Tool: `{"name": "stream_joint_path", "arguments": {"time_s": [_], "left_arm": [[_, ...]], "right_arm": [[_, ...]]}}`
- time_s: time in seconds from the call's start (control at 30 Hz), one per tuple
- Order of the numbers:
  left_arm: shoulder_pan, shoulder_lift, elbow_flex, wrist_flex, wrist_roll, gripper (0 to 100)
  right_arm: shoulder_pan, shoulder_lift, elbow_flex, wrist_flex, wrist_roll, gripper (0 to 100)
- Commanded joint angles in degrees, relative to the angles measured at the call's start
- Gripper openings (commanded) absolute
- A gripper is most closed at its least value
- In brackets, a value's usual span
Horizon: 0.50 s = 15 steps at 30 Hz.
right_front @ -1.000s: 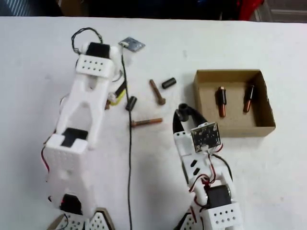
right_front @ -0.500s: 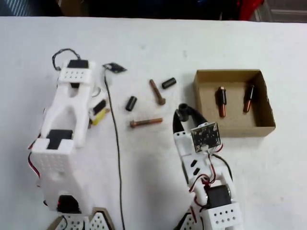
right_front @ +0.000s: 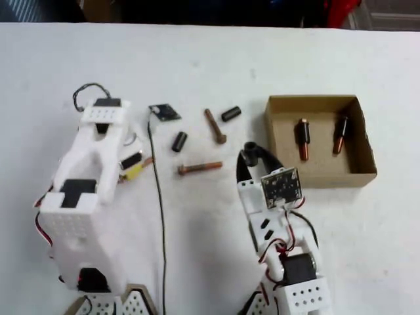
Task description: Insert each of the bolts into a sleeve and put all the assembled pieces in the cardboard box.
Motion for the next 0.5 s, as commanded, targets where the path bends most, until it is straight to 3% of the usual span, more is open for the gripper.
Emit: {"name": "stream_joint_path", "arguments": {"time_s": [0.0,0.23,0.47], "left_arm": [[-1.5,-2.9,0.2,-1.9,-6.2,2],[-1.4,-2.9,-0.4,-1.8,-13.0,2],[-1.2,-2.9,-0.4,3.2,-25.8,2]], "right_arm": [[0.4,-0.9,0.5,0.4,-0.2,1.6],[0.2,-0.9,0.5,0.4,-0.2,1.7],[0.0,-0.9,0.5,0.4,-0.2,1.7]]}}
